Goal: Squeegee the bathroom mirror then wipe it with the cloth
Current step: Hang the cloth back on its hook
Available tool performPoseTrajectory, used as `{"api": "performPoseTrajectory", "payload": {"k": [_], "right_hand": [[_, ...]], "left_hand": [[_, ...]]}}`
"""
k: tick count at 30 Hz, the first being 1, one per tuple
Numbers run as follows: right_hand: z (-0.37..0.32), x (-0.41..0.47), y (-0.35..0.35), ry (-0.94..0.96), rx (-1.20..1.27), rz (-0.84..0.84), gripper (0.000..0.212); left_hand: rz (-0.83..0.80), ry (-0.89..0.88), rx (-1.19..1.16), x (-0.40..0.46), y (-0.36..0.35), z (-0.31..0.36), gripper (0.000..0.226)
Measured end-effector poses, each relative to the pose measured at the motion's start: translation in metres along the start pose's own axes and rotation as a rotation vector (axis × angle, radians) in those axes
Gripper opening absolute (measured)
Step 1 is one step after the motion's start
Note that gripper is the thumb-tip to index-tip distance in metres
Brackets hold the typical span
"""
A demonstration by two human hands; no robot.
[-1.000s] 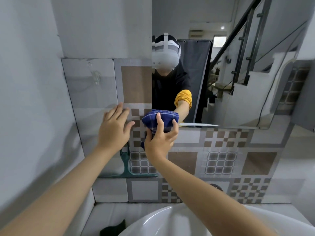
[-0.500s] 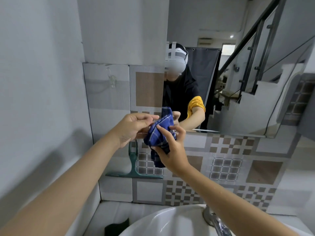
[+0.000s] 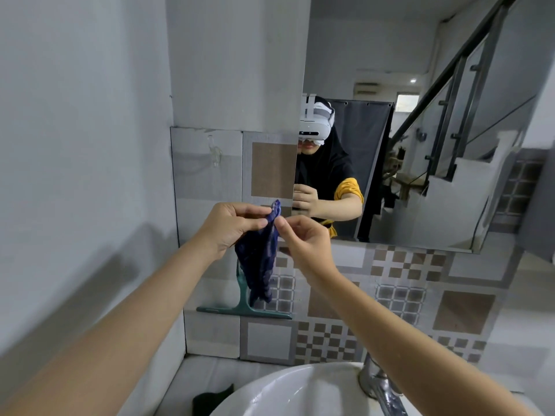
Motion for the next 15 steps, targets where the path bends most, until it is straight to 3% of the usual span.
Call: {"api": "performPoseTrajectory", "payload": {"k": [4,6,15], "right_hand": [[-0.007,0.01,-0.01,-0.214,0.161,0.094,0.007],[-0.015,0.017,-0.016,-0.218,0.135,0.072,0.012],[-0.084,0.076,-0.053,0.4,-0.494,-0.056,0.024]], "left_hand": [[0.045,-0.042,-0.047,-0.002,0.013,0.016,0.025],[0.07,-0.114,-0.005,-0.001,0.025,0.028,0.023],[0.253,-0.5,0.868,0.021,0.079,0.085,0.053]]}}
Point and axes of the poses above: each hand's wrist, its own x-axis towards the middle knuckle, its own y-axis out of the back of the hand, z = x × y, the point moved 8 cm from there along x, towards the middle knuckle, and after that the axes turned 9 degrees about z, right-handed, at the moved point
